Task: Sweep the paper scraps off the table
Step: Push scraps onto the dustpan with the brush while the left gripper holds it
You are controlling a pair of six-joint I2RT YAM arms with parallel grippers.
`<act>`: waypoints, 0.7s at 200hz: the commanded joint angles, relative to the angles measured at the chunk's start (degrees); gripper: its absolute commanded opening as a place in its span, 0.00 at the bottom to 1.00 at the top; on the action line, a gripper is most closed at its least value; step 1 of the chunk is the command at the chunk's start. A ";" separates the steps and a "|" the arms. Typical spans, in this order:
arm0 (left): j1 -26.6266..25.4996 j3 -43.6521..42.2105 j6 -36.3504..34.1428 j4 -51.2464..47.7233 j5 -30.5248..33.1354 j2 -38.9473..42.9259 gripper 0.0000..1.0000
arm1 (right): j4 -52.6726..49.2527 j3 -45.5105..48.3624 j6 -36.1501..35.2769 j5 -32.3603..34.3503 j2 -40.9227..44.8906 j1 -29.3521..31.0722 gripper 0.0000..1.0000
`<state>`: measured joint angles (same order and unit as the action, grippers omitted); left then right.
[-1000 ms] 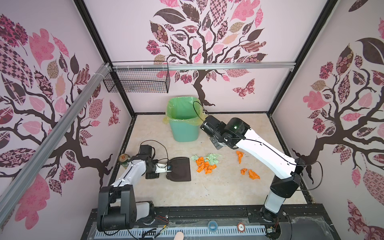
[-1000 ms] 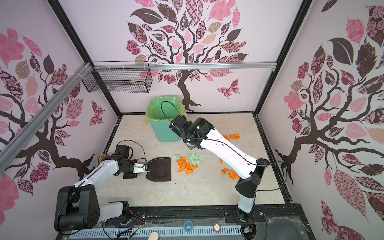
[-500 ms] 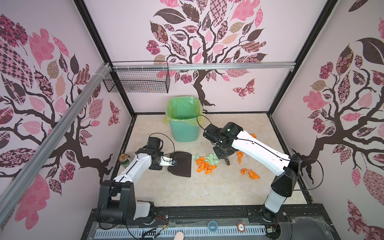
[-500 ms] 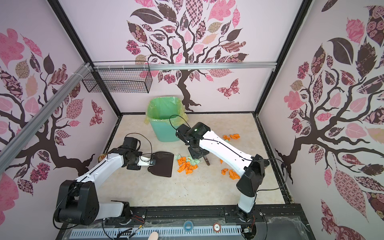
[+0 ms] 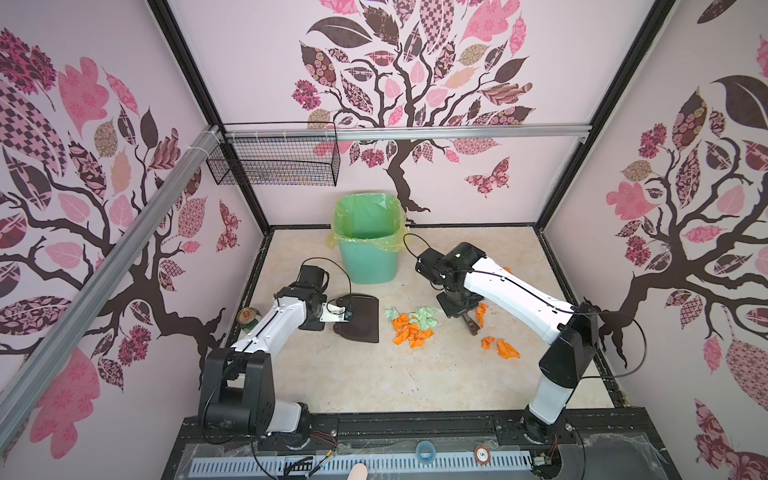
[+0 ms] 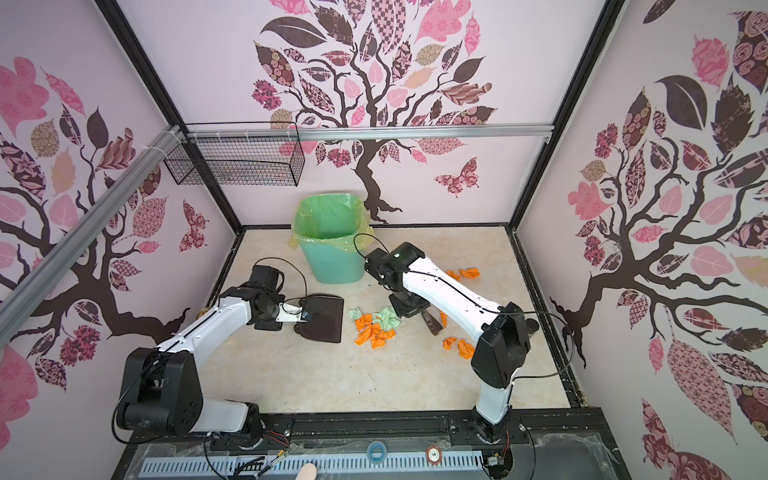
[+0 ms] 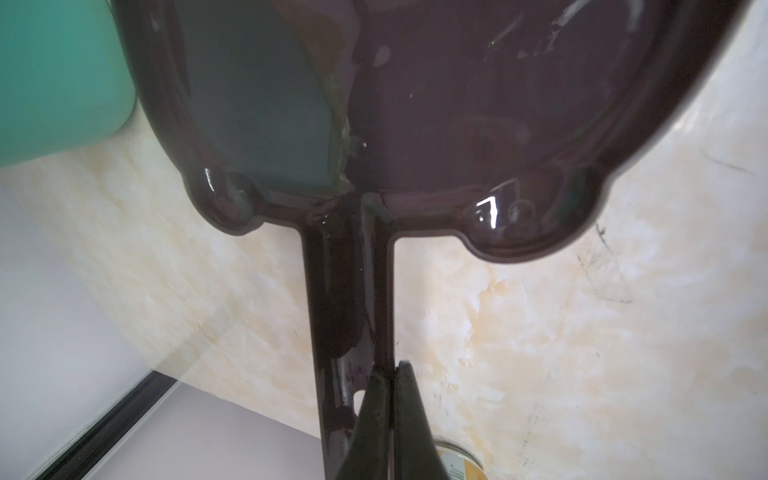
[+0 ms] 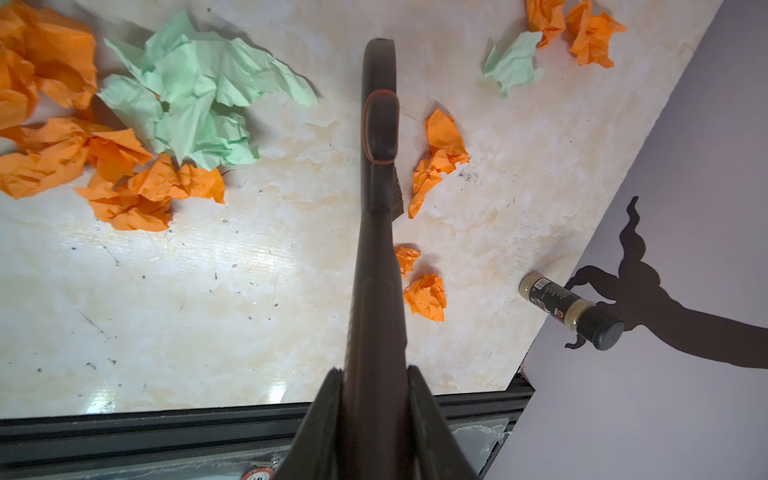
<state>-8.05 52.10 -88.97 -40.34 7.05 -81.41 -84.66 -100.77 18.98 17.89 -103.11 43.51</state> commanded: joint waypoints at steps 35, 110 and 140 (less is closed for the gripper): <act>-4.11 -1.71 2.28 0.94 1.39 0.29 0.00 | -0.07 -7.66 -3.38 -15.39 -6.48 2.73 0.00; -7.32 -6.07 6.74 -1.31 -0.25 2.58 0.00 | 1.84 -12.35 -3.13 -24.33 -10.18 5.29 0.00; -7.70 -7.62 9.17 -2.26 -2.25 3.62 0.00 | 3.37 -13.67 -2.65 -26.56 -10.39 5.39 0.00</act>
<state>-15.44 46.52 -82.54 -40.71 7.14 -79.09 -82.50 -113.73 16.29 -0.99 -109.71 48.29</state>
